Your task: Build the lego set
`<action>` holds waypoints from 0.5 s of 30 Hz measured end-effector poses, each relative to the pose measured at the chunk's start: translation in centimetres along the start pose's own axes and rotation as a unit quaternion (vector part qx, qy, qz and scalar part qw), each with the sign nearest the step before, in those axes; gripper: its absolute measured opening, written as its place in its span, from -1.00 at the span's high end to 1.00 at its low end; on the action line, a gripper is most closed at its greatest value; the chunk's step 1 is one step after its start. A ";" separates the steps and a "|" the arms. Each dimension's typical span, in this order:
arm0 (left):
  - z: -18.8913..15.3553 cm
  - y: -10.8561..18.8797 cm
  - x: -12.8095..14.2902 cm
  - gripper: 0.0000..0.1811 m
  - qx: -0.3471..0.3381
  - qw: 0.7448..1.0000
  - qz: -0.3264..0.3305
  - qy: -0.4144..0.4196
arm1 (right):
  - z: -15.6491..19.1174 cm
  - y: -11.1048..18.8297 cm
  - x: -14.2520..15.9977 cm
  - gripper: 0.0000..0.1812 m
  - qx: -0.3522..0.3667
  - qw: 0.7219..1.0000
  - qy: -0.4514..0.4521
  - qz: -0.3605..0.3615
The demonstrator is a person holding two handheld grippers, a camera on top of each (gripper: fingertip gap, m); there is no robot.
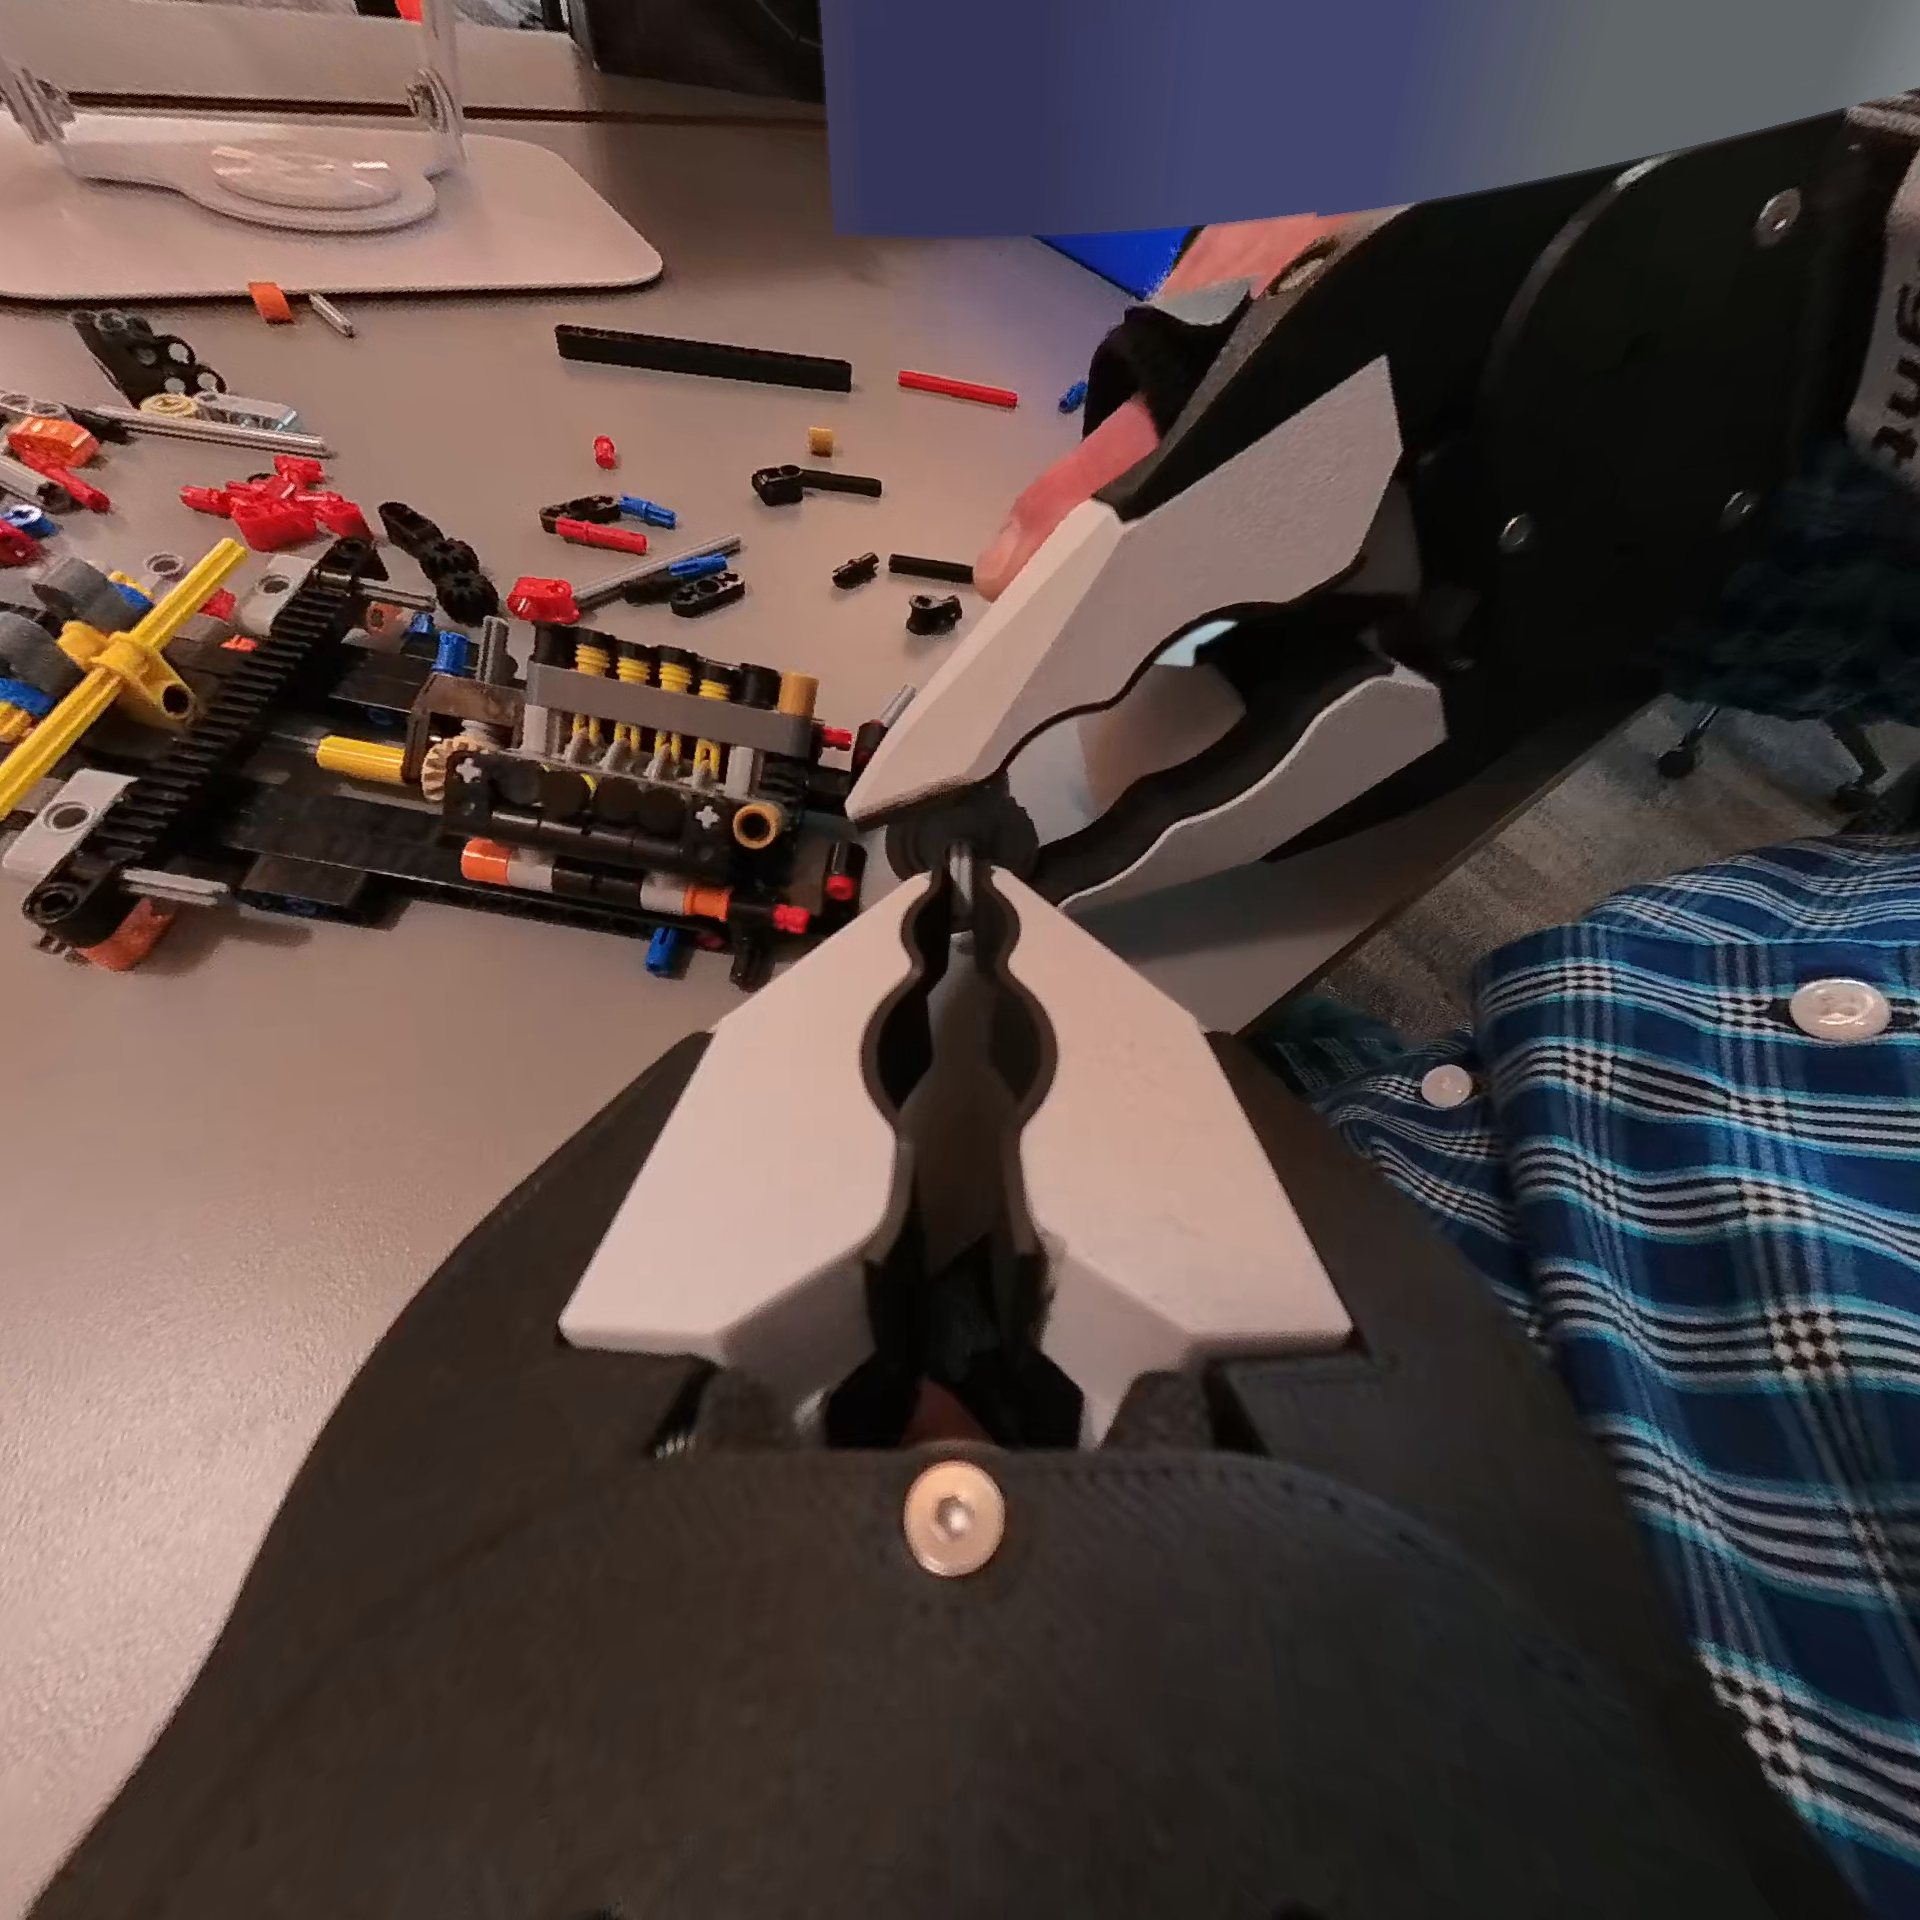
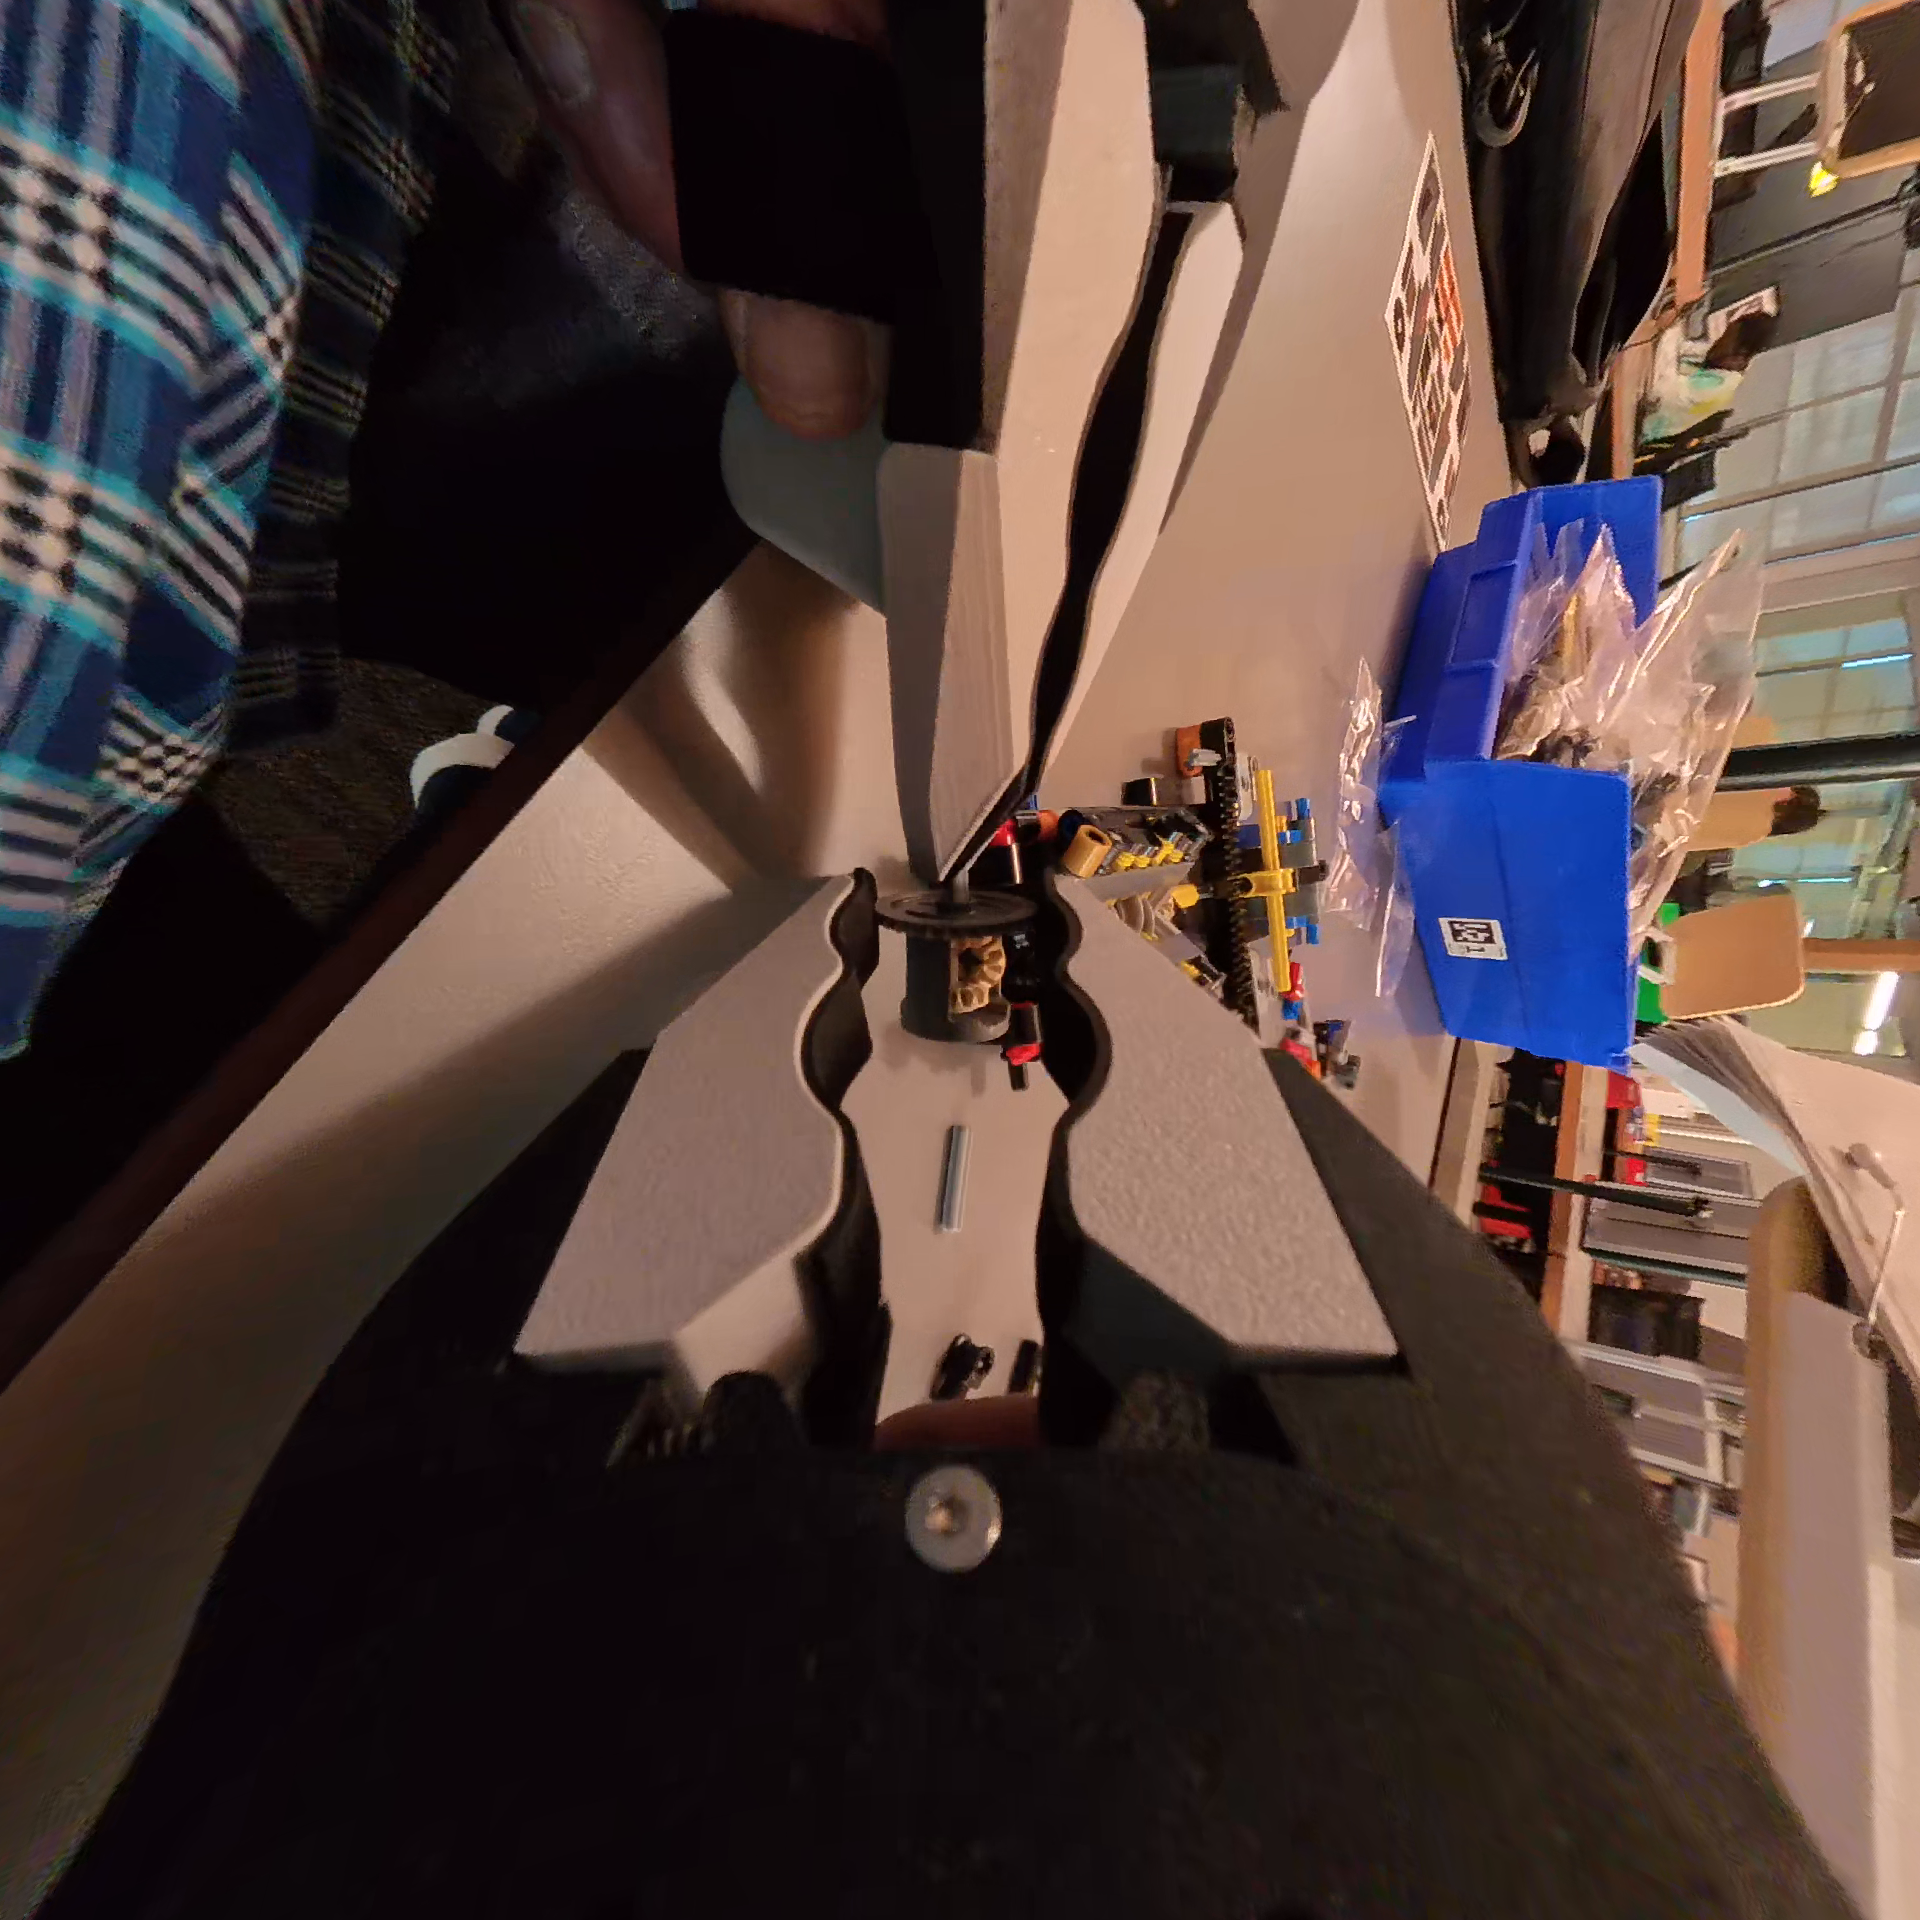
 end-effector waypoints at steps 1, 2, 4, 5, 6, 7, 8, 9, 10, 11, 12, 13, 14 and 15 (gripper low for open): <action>0.1 0.0 0.0 0.99 -0.001 1.000 -0.001 0.000 | 0.0 0.0 0.0 0.69 -0.001 1.000 -0.005 0.000; 0.1 0.0 0.0 0.99 -0.002 1.000 -0.001 -0.004 | -0.1 -0.1 0.1 0.69 -0.002 1.000 -0.009 -0.001; 0.1 -0.1 0.0 0.99 0.000 1.000 0.000 -0.002 | -0.1 0.0 0.1 0.69 -0.006 1.000 -0.021 -0.005; 0.2 -0.1 -0.1 0.98 0.001 1.000 -0.002 0.002 | -0.2 0.0 0.2 0.69 -0.007 1.000 -0.020 -0.004; 0.2 -0.1 -0.1 0.98 0.001 1.000 -0.002 0.002 | -0.2 -0.1 0.2 0.69 -0.008 1.000 -0.020 -0.002; 0.2 -0.1 -0.1 0.98 0.001 1.000 -0.001 0.002 | -0.2 -0.1 0.2 0.69 -0.007 1.000 -0.013 0.000; 0.3 -0.1 -0.1 0.99 0.001 1.000 -0.001 0.003 | -0.2 -0.2 0.2 0.69 -0.006 1.000 -0.006 0.001; 0.3 0.0 -0.1 0.99 0.002 1.000 -0.002 0.008 | -0.2 -0.2 0.2 0.69 -0.005 1.000 0.000 0.002; 0.3 0.0 -0.1 0.99 0.004 1.000 -0.003 0.014 | -0.3 -0.2 0.2 0.69 -0.003 1.000 0.005 0.002; 0.4 0.0 -0.1 0.98 0.004 1.000 -0.004 0.018 | -0.3 -0.2 0.2 0.69 -0.003 1.000 0.012 0.003; 0.4 0.0 -0.1 0.98 0.005 1.000 -0.003 0.020 | -0.3 -0.3 0.2 0.69 -0.002 1.000 0.017 0.004; 0.4 0.0 -0.1 0.98 0.006 1.000 -0.003 0.022 | -0.3 -0.3 0.2 0.69 -0.001 1.000 0.020 0.005; 0.4 0.1 -0.1 0.99 0.008 1.000 -0.004 0.029 | -0.3 -0.3 0.2 0.69 0.000 1.000 0.023 0.005; 0.4 0.1 -0.1 0.99 0.010 0.999 -0.005 0.035 | -0.3 -0.3 0.3 0.69 0.001 1.000 0.026 0.009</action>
Point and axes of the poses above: each gripper's, where its closed fingertips meet, y back along the fingers, x out of its underside, z = x × y across the jaws, the point moved 4 cm from there along y, back along the fingers, and after that the axes turned 13 degrees about -z, right-handed, at the moved point
